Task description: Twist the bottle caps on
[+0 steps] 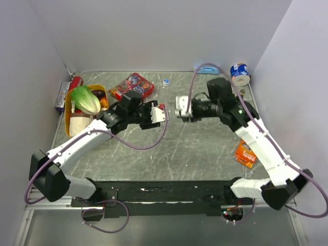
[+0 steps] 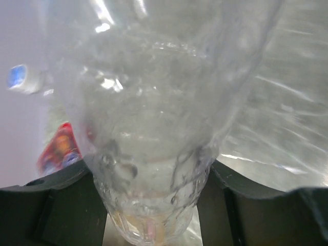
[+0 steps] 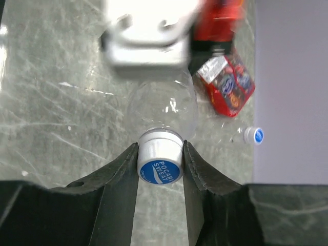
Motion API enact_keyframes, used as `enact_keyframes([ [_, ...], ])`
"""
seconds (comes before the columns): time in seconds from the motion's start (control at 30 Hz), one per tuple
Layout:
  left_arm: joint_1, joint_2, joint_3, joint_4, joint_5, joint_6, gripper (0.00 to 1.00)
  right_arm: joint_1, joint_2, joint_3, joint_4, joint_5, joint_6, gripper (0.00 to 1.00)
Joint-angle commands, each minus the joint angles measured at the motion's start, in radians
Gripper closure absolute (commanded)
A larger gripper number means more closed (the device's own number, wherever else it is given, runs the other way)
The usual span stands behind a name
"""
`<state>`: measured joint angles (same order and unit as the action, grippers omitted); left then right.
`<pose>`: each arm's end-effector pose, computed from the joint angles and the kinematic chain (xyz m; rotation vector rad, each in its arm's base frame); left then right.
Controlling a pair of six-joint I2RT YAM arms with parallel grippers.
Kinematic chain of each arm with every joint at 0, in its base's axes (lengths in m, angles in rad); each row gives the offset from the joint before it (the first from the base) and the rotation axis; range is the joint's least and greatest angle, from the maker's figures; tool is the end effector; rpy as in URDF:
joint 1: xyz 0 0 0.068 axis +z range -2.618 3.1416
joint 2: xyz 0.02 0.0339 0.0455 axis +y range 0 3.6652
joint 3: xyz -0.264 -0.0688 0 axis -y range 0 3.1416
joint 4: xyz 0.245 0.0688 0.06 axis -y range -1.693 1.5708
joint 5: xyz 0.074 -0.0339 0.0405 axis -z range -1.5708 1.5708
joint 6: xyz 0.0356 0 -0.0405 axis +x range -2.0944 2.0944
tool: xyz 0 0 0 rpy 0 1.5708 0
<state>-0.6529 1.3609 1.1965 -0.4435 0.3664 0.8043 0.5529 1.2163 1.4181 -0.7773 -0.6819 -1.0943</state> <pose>0.2342 -0.1951 0.3296 1.5789 1.4582 -0.3107 0.1938 0.1460 0.4137 -1.7225 1.0722 0.3917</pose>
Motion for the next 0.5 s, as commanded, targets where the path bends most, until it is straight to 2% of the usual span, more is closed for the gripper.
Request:
enact_keyframes([
  [0.0, -0.030, -0.055, -0.110, 0.509, -0.410, -0.134, 0.99, -0.036, 0.136, 0.184, 0.072, -0.007, 0.519, 1.00],
  [0.03, -0.031, -0.063, -0.136, 0.593, -0.481, -0.149, 0.99, -0.051, 0.170, 0.217, 0.066, -0.028, 0.726, 1.00],
  [0.07, -0.033, -0.074, -0.159, 0.659, -0.591, -0.133, 0.99, -0.091, 0.205, 0.252, 0.055, -0.071, 0.826, 1.00],
  [0.1, -0.040, -0.074, -0.190, 0.720, -0.628, -0.110, 0.99, -0.105, 0.282, 0.313, 0.043, -0.127, 0.932, 1.00],
  [0.13, -0.045, -0.069, -0.199, 0.796, -0.668, -0.064, 0.99, -0.125, 0.313, 0.320, 0.070, -0.172, 1.155, 1.00],
  [0.17, -0.048, -0.056, -0.204, 0.821, -0.717, -0.042, 0.99, -0.158, 0.336, 0.300, 0.123, -0.223, 1.266, 1.00],
  [0.2, -0.056, -0.048, -0.209, 0.830, -0.733, -0.022, 0.99, -0.171, 0.344, 0.247, 0.180, -0.311, 1.359, 1.00],
  [0.23, -0.062, -0.040, -0.207, 0.829, -0.744, 0.002, 0.99, -0.176, 0.359, 0.258, 0.193, -0.309, 1.420, 1.00],
  [0.3, -0.065, -0.022, -0.190, 0.778, -0.751, -0.004, 0.99, -0.194, 0.399, 0.300, 0.156, -0.304, 1.409, 1.00],
  [0.4, -0.063, -0.020, -0.154, 0.587, -0.672, -0.056, 0.99, -0.249, 0.399, 0.341, 0.206, -0.315, 1.371, 0.61],
  [0.43, -0.063, -0.023, -0.150, 0.534, -0.625, -0.079, 0.99, -0.289, 0.391, 0.360, 0.214, -0.329, 1.278, 0.48],
  [0.47, -0.062, -0.037, -0.147, 0.403, -0.572, -0.082, 0.99, -0.303, 0.372, 0.381, 0.208, -0.331, 1.196, 0.44],
])
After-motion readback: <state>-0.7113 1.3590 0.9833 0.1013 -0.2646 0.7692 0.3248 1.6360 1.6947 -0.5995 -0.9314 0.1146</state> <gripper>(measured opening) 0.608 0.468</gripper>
